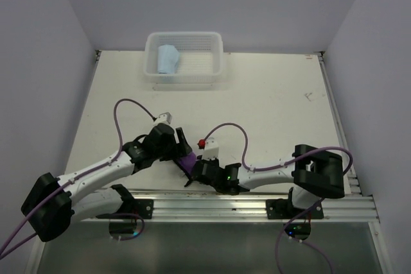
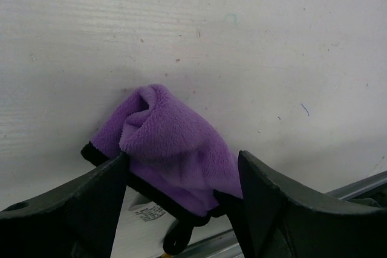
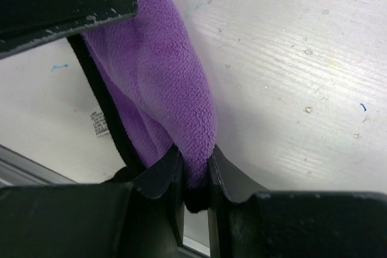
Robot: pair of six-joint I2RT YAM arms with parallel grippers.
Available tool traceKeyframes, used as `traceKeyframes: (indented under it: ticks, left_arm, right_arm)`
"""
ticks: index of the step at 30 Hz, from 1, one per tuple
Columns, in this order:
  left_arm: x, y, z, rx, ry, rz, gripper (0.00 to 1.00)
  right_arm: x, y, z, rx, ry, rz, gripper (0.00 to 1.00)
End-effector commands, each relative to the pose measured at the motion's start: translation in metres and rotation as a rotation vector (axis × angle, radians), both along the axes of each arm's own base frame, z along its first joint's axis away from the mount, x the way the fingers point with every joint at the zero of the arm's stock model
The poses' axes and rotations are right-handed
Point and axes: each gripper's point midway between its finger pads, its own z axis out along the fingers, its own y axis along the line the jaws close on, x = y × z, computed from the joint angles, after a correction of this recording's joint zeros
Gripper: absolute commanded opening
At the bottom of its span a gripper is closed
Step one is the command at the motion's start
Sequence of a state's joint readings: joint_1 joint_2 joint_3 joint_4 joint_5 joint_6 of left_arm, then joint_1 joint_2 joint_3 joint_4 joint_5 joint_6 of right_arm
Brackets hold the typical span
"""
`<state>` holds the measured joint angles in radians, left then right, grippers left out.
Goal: Roll the towels
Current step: Roll the towel
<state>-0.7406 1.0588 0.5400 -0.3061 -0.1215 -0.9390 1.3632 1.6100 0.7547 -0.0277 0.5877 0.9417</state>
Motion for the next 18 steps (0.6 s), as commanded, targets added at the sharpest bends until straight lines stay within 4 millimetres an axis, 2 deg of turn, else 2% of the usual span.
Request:
traceKeyframes:
  ticks: [1,4,10,18]
  left_arm:
    - [-0.003,-0.003,0.006,0.009,0.028,-0.030,0.76]
    - [0.000,-0.009,0.013,-0.008,0.030,-0.034,0.76]
    - [0.002,-0.007,0.011,0.023,0.053,-0.016,0.75]
    - [0.002,0.003,-0.006,0.100,0.106,0.028,0.75]
  right_arm:
    - [0.007,-0.007,-0.003,-0.083,-0.069,-0.038,0.00]
    - [0.005,-0.004,-0.003,-0.103,-0.091,-0.031,0.00]
    - [0.003,-0.003,-0.001,-0.110,-0.134,-0.038,0.00]
    - [-0.011,0.008,0.007,-0.144,-0.242,-0.021,0.00]
